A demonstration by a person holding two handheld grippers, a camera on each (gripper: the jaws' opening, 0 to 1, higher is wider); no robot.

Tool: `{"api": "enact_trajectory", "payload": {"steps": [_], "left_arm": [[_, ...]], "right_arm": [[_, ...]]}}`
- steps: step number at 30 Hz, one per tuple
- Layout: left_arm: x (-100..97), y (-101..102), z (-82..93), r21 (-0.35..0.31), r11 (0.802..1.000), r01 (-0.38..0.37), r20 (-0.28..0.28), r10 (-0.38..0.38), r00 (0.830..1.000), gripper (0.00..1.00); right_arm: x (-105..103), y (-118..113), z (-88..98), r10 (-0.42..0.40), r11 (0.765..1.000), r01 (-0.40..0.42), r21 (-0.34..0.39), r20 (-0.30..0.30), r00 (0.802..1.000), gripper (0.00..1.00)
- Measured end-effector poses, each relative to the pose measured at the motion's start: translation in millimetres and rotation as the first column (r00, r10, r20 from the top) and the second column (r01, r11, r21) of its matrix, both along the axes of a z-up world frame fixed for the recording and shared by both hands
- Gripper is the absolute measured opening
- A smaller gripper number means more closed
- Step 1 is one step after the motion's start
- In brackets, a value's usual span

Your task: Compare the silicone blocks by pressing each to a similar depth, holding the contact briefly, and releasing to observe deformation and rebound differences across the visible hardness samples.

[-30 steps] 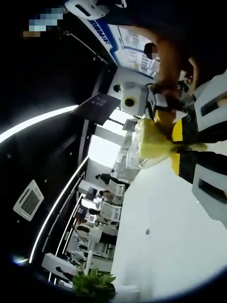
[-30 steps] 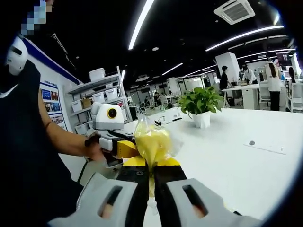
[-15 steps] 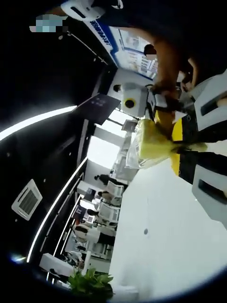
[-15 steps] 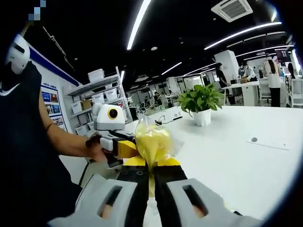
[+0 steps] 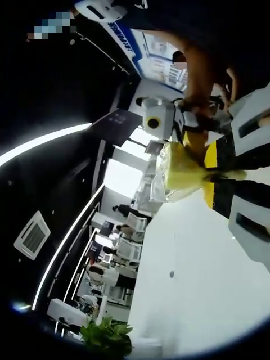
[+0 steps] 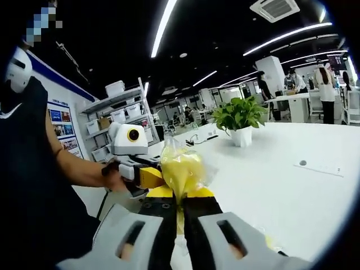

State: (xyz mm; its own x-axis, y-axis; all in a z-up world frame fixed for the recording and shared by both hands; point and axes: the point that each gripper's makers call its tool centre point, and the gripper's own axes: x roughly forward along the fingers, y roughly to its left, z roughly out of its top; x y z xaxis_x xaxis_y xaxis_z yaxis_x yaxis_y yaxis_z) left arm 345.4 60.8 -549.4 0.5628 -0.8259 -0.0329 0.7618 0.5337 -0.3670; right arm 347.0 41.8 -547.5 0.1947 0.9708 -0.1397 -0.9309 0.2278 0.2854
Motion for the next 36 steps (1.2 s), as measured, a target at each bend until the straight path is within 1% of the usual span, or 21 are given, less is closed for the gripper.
{"api": "enact_trajectory", "payload": {"steps": [2, 3, 5, 7, 9, 10, 13, 14, 15, 16, 17, 19, 22, 25, 28, 29, 30, 31, 32, 35, 36], "left_arm": [[0.1, 0.4, 1.3, -0.001, 1.0, -0.003, -0.001, 0.003, 1.0, 0.01], [-0.1, 0.0, 1.0, 0.011, 1.0, 0.002, 0.0, -0.002, 1.0, 0.01], [-0.1, -0.3, 0.6, 0.018, 1.0, 0.006, 0.005, -0.006, 1.0, 0.01], [-0.4, -0.2, 3.6, 0.015, 1.0, 0.002, 0.01, -0.002, 1.0, 0.01], [0.4, -0.5, 5.6, 0.028, 1.0, 0.004, 0.016, -0.004, 1.0, 0.01], [1.0, -1.3, 6.5, 0.037, 0.999, 0.003, 0.027, -0.004, 1.0, 0.01], [1.6, -2.9, 10.4, 0.045, 0.999, 0.003, 0.046, -0.005, 0.999, 0.01], [2.3, -2.8, 11.2, 0.047, 0.999, 0.0, 0.045, -0.002, 0.999, 0.01], [3.4, -2.9, 11.3, 0.051, 0.999, 0.001, 0.044, -0.004, 0.999, 0.01], [3.7, -3.0, 11.8, 0.052, 0.999, 0.001, 0.044, -0.004, 0.999, 0.01], [3.1, -3.2, 13.0, 0.049, 0.999, 0.003, 0.044, -0.005, 0.999, 0.01], [2.7, -2.1, 14.9, 0.046, 0.999, -0.002, 0.048, -0.001, 0.999, 0.01], [1.5, -3.3, 16.5, 0.061, 0.998, -0.006, 0.066, 0.002, 0.998, 0.01], [1.6, 0.0, 21.3, 0.055, 0.998, -0.019, 0.077, 0.015, 0.997, 0.0], [2.9, 3.1, 22.9, 0.047, 0.999, -0.021, 0.067, 0.018, 0.998, 0.0], [3.7, 4.8, 24.7, 0.043, 0.999, -0.024, 0.064, 0.021, 0.998, 0.0], [3.6, 4.7, 26.1, 0.045, 0.999, -0.024, 0.064, 0.021, 0.998, 0.0], [2.0, 4.6, 28.0, 0.052, 0.998, -0.023, 0.071, 0.019, 0.997, 0.0], [1.4, 4.4, 29.5, 0.054, 0.998, -0.026, 0.084, 0.021, 0.996, 0.0], [2.0, 7.4, 32.0, 0.023, 0.999, -0.037, 0.076, 0.036, 0.996, 0.0], [2.7, 8.6, 33.4, 0.004, 0.999, -0.042, 0.073, 0.042, 0.996, 0.0]], "right_arm": [[-0.4, -0.2, 0.8, -0.007, 1.0, 0.007, 0.004, 0.016, 1.0, 0.0], [-0.1, 0.1, -0.1, -0.013, 1.0, 0.013, 0.01, -0.009, 1.0, 0.0], [-1.0, -0.3, -0.1, -0.013, 1.0, 0.013, 0.013, -0.011, 1.0, 0.0], [-1.3, 0.0, 3.3, -0.018, 1.0, 0.017, 0.013, 0.045, 0.999, 0.0], [0.1, -0.3, 3.4, -0.015, 1.0, 0.014, 0.022, 0.04, 0.999, 0.0], [0.4, -0.8, 4.5, -0.011, 1.0, 0.01, 0.027, 0.053, 0.999, 0.0], [2.5, -3.0, 8.4, -0.008, 0.999, 0.007, 0.031, 0.045, 0.999, 0.0], [3.3, -2.6, 9.1, -0.012, 0.999, 0.01, 0.036, 0.041, 0.999, 0.0], [4.3, -2.8, 9.5, -0.015, 0.999, 0.014, 0.039, 0.018, 1.0, 0.0], [3.9, -2.8, 9.8, -0.014, 0.999, 0.013, 0.039, 0.018, 1.0, 0.0], [3.1, -3.3, 11.3, -0.01, 0.999, 0.009, 0.037, 0.021, 1.0, 0.0], [2.2, -2.7, 13.8, -0.005, 0.999, 0.003, 0.036, 0.061, 0.998, 0.0], [2.5, -2.9, 14.7, 0.001, 0.999, -0.004, 0.039, 0.06, 0.998, 0.0], [2.9, -0.1, 19.2, -0.004, 0.999, 0.002, 0.046, 0.056, 0.998, 0.0], [3.1, 2.9, 22.5, -0.006, 0.999, 0.0, 0.042, 0.139, 0.99, 0.0], [3.6, 3.9, 23.7, -0.009, 0.999, 0.002, 0.051, 0.142, 0.99, 0.01], [4.0, 3.8, 23.4, -0.007, 0.998, 0.0, 0.056, 0.123, 0.992, 0.02], [3.5, 4.3, 25.0, 0.003, 0.997, -0.009, 0.075, 0.083, 0.997, 0.02], [5.7, 3.5, 27.2, 0.005, 0.996, -0.012, 0.083, 0.082, 0.997, 0.03], [5.6, 6.3, 31.0, -0.004, 0.997, -0.006, 0.08, 0.12, 0.993, 0.07], [9.3, 7.6, 31.9, -0.024, 0.997, 0.014, 0.076, 0.125, 0.992, 0.15]]}}
